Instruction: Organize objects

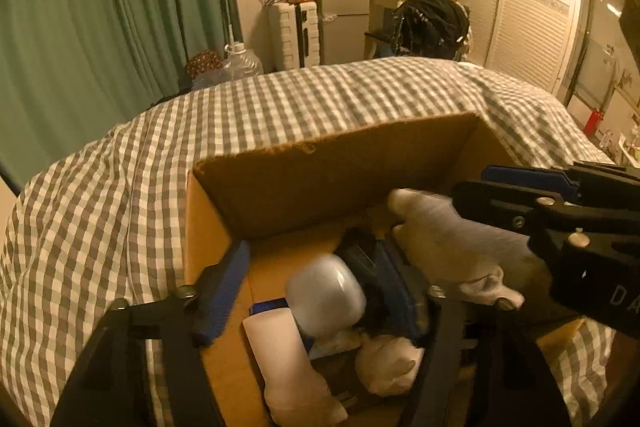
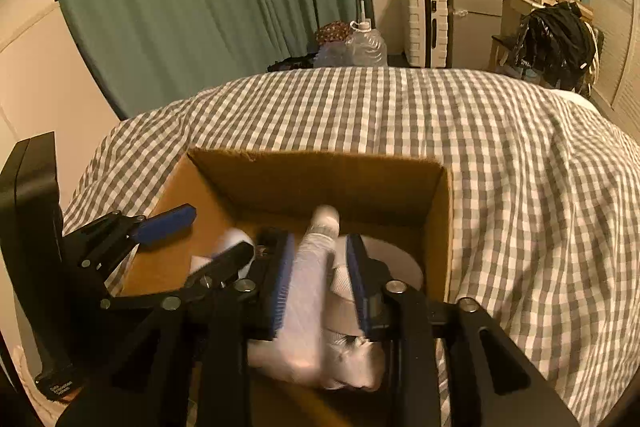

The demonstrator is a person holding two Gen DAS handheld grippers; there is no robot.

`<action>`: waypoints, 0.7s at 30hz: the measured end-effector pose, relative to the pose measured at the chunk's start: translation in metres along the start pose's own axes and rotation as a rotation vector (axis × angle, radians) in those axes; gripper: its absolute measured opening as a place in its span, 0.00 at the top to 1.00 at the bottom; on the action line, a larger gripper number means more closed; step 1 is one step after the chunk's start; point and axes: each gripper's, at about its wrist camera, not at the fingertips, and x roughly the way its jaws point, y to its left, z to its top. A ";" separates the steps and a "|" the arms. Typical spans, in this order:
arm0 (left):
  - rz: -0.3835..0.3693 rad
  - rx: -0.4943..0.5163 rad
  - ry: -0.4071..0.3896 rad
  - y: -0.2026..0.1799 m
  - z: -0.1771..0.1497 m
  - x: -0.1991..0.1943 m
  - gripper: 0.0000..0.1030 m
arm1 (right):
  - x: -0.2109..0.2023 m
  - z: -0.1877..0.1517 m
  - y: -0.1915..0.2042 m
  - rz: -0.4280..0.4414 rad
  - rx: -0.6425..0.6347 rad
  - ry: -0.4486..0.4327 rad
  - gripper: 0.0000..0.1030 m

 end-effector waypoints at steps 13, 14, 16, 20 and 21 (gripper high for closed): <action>0.013 -0.046 -0.090 0.015 0.013 -0.035 0.10 | -0.035 0.013 -0.003 -0.055 0.027 -0.087 0.38; 0.019 -0.043 -0.101 0.014 0.014 -0.042 0.10 | -0.041 0.014 -0.002 -0.060 0.022 -0.095 0.37; 0.025 -0.028 -0.138 0.014 0.017 -0.062 0.09 | -0.057 0.015 0.003 -0.069 0.017 -0.123 0.34; 0.051 -0.014 -0.242 0.010 0.022 -0.118 0.04 | -0.097 0.016 0.010 -0.073 0.024 -0.197 0.28; 0.051 -0.014 -0.260 0.010 0.022 -0.130 0.04 | -0.108 0.016 0.013 -0.076 0.024 -0.216 0.25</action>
